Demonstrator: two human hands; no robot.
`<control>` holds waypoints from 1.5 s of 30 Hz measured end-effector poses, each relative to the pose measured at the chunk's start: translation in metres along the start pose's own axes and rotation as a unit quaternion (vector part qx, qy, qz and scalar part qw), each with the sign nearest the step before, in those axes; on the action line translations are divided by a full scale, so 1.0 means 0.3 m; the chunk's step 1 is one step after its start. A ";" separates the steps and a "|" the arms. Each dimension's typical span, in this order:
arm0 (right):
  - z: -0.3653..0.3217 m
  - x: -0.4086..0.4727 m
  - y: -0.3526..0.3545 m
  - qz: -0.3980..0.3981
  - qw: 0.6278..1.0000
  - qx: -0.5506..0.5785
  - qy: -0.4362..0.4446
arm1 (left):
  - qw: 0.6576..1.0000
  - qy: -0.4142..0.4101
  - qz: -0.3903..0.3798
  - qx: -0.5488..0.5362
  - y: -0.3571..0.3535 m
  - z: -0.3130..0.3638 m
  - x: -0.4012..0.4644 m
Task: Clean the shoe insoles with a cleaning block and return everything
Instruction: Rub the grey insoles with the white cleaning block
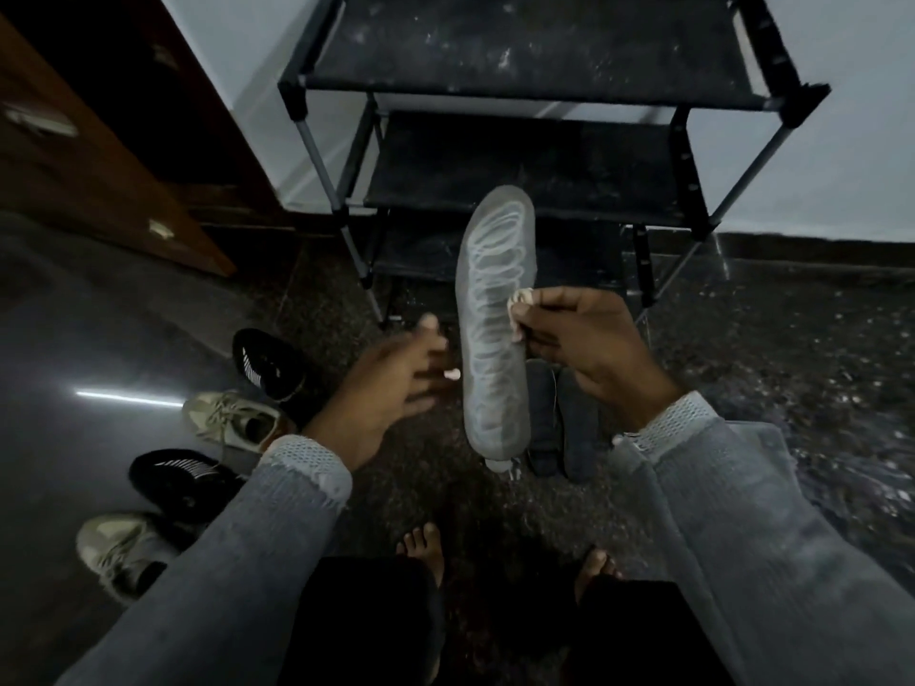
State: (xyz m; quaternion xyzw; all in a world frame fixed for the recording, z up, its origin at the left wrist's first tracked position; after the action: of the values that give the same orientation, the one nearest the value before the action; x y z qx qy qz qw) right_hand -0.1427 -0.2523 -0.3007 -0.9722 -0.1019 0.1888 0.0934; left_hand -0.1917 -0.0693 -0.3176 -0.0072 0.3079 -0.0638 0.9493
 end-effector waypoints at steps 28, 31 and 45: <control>-0.076 0.006 -0.060 0.009 0.981 -0.160 0.111 | 0.918 -0.074 -0.159 -0.354 -0.110 0.077 0.175; -0.104 0.018 -0.033 0.052 0.979 -0.140 0.139 | 0.925 -0.073 -0.157 -0.339 -0.123 0.070 0.175; -0.111 0.045 -0.029 0.083 0.977 -0.123 0.154 | 0.913 -0.066 -0.196 -0.351 -0.190 0.075 0.174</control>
State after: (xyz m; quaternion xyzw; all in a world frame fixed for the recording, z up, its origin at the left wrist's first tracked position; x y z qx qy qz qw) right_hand -0.1191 -0.2456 -0.2731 -0.9988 -0.0276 0.0302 -0.0285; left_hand -0.1434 -0.1329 -0.3267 -0.4039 0.2399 -0.1363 0.8722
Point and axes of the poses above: each hand's wrist, its own x-axis towards the middle knuckle, its own y-axis out of the back of the hand, z = x × y, the point moved 8 cm from there along x, towards the middle knuckle, and after that the axes turned 10 degrees about -z, right-handed, at the moved point
